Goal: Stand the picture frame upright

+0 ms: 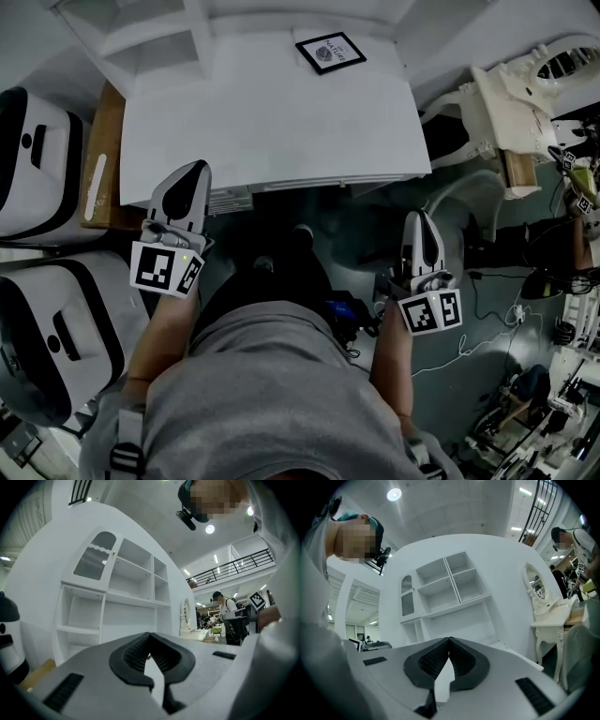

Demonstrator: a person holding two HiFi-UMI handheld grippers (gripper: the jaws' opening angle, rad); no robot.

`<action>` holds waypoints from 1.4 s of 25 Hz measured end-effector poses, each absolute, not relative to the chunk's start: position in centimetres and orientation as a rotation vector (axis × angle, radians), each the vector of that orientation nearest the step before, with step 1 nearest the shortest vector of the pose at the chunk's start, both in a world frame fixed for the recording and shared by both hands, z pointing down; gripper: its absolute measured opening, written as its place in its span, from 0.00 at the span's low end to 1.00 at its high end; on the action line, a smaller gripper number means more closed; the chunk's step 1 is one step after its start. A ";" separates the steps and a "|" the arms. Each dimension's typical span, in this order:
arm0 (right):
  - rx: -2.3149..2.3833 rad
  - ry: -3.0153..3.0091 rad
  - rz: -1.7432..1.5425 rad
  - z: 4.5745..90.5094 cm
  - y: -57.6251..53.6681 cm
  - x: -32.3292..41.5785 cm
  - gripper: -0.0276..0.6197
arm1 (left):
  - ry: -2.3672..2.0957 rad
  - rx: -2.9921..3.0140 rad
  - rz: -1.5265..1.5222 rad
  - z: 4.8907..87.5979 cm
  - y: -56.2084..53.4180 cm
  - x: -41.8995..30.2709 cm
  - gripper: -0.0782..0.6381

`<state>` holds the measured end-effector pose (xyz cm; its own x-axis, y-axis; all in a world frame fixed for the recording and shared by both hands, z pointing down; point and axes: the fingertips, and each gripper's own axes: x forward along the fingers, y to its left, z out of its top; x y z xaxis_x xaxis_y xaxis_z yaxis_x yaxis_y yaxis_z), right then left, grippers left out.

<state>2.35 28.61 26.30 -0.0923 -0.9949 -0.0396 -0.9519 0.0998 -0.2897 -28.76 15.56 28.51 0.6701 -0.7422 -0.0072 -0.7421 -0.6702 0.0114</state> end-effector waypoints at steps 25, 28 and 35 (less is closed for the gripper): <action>-1.845 2.253 -0.366 27.6 18.2 4.9 0.08 | -1.329 2.817 0.028 29.4 8.4 -25.8 0.12; -1.827 2.274 -0.369 27.6 16.6 5.4 0.08 | -1.335 2.812 0.032 29.4 7.4 -25.0 0.12; -1.776 2.309 -0.393 28.0 12.7 6.8 0.08 | -1.361 2.785 0.059 29.9 5.2 -23.3 0.12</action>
